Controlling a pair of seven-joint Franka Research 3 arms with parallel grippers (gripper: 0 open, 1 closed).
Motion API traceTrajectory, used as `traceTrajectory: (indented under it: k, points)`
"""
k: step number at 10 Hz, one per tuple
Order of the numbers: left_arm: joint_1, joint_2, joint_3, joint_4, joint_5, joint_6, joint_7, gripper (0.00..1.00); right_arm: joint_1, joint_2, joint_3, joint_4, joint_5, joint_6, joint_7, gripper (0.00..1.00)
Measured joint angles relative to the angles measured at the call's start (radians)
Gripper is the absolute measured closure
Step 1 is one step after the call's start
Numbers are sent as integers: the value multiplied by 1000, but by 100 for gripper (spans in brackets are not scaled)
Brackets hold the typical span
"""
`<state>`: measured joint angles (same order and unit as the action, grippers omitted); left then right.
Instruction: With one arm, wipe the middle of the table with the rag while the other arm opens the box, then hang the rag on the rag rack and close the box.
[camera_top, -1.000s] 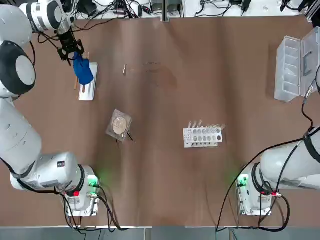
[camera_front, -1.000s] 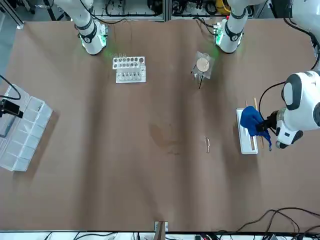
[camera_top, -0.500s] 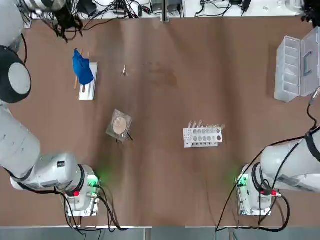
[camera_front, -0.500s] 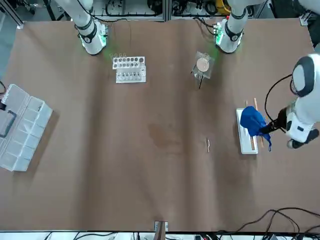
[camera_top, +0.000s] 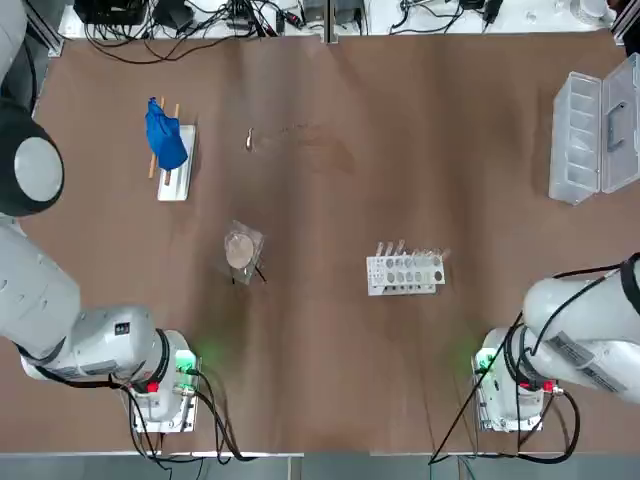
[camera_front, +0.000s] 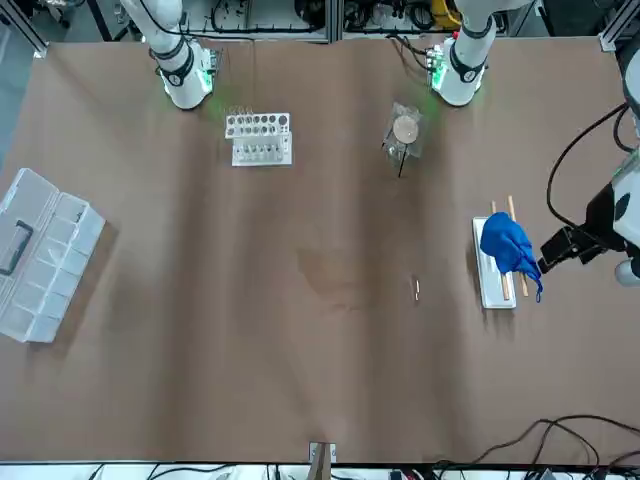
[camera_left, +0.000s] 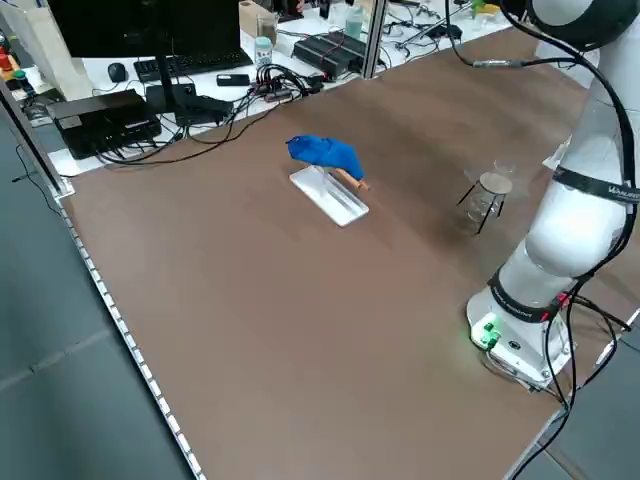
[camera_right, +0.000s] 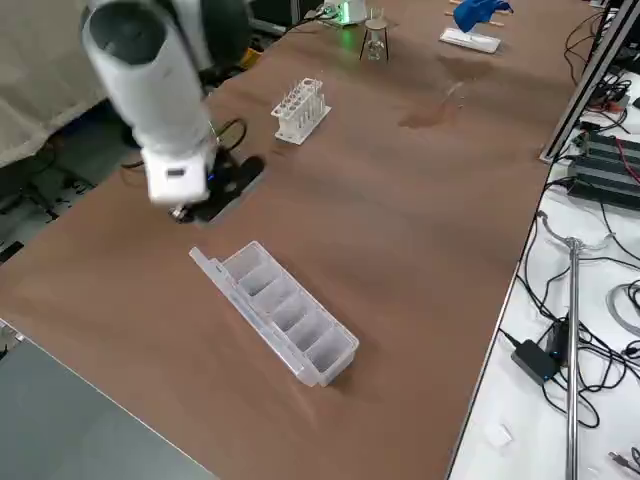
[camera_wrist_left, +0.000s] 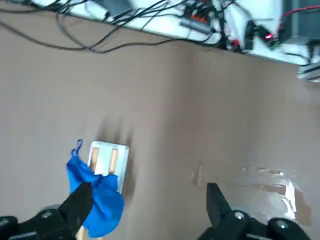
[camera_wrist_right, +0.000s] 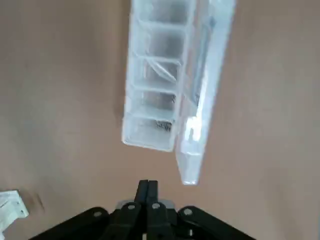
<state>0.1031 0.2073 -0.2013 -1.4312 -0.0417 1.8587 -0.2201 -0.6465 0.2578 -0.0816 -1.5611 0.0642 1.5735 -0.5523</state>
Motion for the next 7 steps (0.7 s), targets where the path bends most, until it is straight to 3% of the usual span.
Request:
traceTrajectory:
  k: [3, 4, 7]
  points:
    - [-20, -35, -48, -10, -5, -10, 21, 0, -106, 103, 2, -18, 49, 23, -65, 99]
    - [-65, -81, -28, -74, -5, -1, 22, 0, -124, 123, 3, -23, 56, 36, -72, 99]
    - [-222, -265, 130, -326, -5, 39, 73, 0, -152, 135, 4, -27, 67, 109, -97, 99]
